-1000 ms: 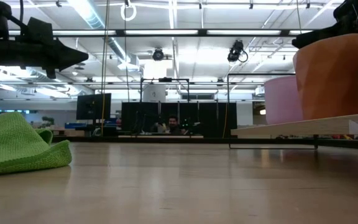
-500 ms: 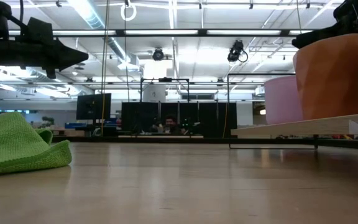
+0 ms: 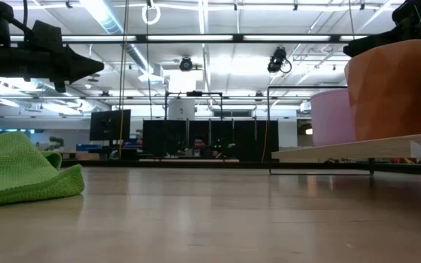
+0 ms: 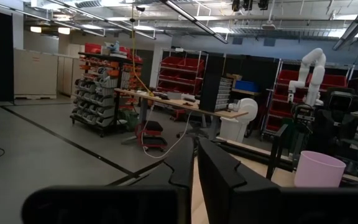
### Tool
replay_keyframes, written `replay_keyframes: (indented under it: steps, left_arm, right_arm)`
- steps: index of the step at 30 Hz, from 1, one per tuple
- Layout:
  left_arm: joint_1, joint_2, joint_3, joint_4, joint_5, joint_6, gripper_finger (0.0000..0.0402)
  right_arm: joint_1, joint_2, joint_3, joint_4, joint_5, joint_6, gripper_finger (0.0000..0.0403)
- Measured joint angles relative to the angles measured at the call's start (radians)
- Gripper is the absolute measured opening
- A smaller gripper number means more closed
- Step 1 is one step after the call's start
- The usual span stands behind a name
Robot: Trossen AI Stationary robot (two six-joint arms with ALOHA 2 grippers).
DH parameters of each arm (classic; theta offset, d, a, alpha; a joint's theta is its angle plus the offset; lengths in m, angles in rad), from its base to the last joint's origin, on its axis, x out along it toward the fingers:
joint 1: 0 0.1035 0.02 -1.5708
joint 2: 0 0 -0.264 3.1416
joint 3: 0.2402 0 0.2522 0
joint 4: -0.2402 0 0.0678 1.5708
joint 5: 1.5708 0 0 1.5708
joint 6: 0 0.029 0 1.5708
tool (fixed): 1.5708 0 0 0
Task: Stack small to large cups/mugs on shelf
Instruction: Return to Home Position
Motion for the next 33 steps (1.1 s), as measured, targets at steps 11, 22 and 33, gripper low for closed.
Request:
replay_keyframes:
  steps: [11, 22, 33]
  left_arm:
    - [0.000, 0.000, 0.000, 0.000, 0.000, 0.000, 0.0033]
    - [0.000, 0.000, 0.000, 0.000, 0.000, 0.000, 0.0027]
    - [0.000, 0.000, 0.000, 0.000, 0.000, 0.000, 0.0035]
  right_arm:
    - [0.000, 0.000, 0.000, 0.000, 0.000, 0.000, 0.0084]
    - [0.000, 0.000, 0.000, 0.000, 0.000, 0.000, 0.0084]
    - [0.000, 0.000, 0.000, 0.000, 0.000, 0.000, 0.0084]
